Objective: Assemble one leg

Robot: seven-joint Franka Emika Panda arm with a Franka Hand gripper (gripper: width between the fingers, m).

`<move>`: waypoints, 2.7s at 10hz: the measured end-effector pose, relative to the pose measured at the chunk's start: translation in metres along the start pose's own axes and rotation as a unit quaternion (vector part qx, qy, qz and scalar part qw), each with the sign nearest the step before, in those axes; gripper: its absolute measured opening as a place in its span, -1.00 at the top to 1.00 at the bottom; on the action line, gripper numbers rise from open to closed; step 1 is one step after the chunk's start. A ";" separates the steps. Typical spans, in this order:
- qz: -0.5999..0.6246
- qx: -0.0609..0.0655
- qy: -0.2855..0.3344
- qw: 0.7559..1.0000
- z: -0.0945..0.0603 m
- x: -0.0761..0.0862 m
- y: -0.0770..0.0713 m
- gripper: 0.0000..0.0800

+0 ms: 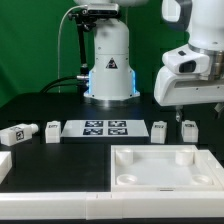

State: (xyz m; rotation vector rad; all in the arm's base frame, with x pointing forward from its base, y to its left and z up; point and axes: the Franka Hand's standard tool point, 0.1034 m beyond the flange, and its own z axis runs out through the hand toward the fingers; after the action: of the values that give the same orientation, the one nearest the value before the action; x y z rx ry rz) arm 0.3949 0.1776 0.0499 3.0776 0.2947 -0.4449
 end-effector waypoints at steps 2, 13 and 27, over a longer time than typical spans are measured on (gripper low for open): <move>0.006 -0.009 -0.093 0.996 0.005 -0.009 0.003 -0.62; 0.022 -0.034 -0.341 0.939 0.048 -0.024 0.007 -0.62; 0.018 -0.032 -0.331 0.943 0.051 -0.022 0.002 0.29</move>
Offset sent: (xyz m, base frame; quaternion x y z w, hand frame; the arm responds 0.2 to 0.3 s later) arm -0.0037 0.0040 -0.0031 0.0030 -0.1941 0.0096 0.9809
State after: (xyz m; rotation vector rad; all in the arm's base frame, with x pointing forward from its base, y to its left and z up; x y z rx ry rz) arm 0.3606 0.1694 0.0072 2.6518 0.2182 -1.3732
